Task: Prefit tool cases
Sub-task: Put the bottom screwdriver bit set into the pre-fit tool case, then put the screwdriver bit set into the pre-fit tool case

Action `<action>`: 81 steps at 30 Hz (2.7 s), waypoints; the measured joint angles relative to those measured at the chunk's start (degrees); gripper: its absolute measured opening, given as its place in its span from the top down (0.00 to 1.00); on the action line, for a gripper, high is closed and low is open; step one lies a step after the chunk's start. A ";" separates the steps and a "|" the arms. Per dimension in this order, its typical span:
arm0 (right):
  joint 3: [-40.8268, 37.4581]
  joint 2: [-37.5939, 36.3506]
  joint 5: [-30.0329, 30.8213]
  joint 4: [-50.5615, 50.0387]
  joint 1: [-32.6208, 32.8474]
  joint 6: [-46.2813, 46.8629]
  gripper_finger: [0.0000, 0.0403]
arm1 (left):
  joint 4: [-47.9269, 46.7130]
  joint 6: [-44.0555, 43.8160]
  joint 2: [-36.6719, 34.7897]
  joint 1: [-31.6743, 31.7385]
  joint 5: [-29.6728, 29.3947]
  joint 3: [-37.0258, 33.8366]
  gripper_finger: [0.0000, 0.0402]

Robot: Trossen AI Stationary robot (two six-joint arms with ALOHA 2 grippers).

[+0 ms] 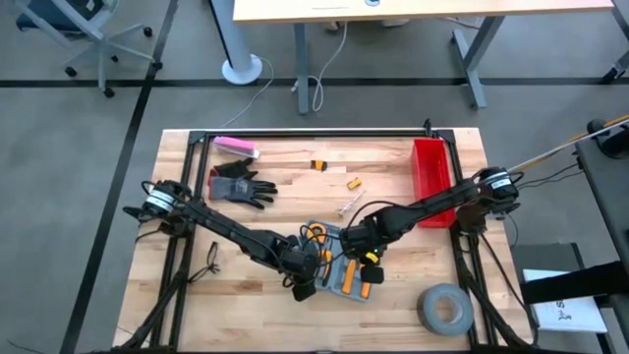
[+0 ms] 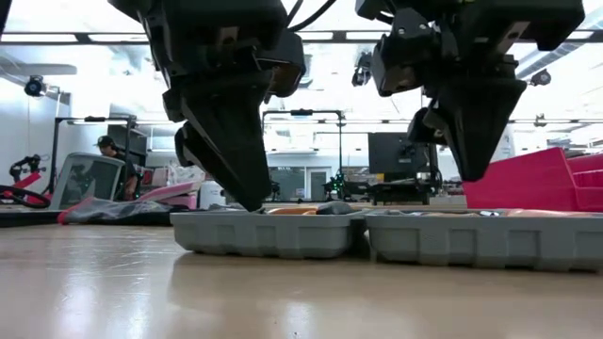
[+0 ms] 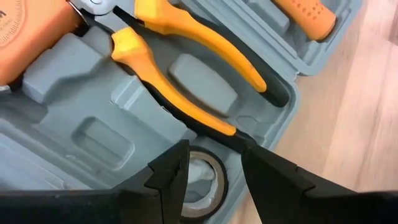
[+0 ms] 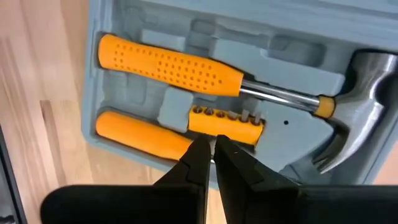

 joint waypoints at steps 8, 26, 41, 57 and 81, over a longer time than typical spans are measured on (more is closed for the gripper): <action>-1.84 2.77 -0.07 5.48 0.00 -0.98 0.98 | -0.03 -0.19 -0.01 -0.03 0.00 0.00 0.62; -0.73 -0.46 -0.42 2.08 -1.50 -0.69 0.98 | -0.41 -0.63 -0.04 -0.11 0.04 0.00 0.62; -0.89 -5.71 7.02 -2.26 -4.42 -2.66 0.98 | -0.40 -0.63 -0.07 -0.04 0.04 0.00 0.62; -1.88 -19.55 18.16 -5.89 -10.94 -1.05 0.98 | 1.09 1.90 -0.33 0.13 -1.96 0.02 0.62; -21.68 -21.43 10.46 15.16 -27.41 -9.49 0.89 | 6.03 7.85 -4.26 8.92 -10.43 0.04 0.62</action>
